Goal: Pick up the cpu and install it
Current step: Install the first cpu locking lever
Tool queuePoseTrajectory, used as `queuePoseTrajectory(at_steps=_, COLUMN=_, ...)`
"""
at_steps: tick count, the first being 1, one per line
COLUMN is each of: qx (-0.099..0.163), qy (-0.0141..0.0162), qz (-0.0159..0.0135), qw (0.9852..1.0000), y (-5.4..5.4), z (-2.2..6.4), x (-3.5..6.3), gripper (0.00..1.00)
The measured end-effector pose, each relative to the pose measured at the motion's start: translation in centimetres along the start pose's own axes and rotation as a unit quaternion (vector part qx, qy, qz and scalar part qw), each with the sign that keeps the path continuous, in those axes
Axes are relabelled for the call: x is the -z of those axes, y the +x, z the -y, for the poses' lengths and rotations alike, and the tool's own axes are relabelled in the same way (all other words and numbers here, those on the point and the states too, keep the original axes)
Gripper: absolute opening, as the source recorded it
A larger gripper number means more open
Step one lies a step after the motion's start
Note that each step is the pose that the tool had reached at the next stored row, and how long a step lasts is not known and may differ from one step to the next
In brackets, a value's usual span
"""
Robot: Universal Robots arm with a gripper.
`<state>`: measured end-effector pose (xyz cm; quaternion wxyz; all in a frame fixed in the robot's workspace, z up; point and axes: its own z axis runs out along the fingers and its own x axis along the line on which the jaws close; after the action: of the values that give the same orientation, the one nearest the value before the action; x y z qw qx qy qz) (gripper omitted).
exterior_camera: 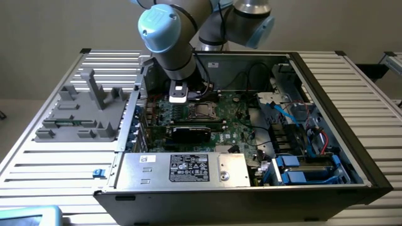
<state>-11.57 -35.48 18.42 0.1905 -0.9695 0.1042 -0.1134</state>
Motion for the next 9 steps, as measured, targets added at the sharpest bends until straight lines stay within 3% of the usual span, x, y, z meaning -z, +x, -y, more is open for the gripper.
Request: queuePoseTrajectory(at_steps=9, qx=-0.002, qy=-0.0004, qz=-0.0004, qw=1.0, y=0.17, z=0.03, x=-0.05, gripper=0.11)
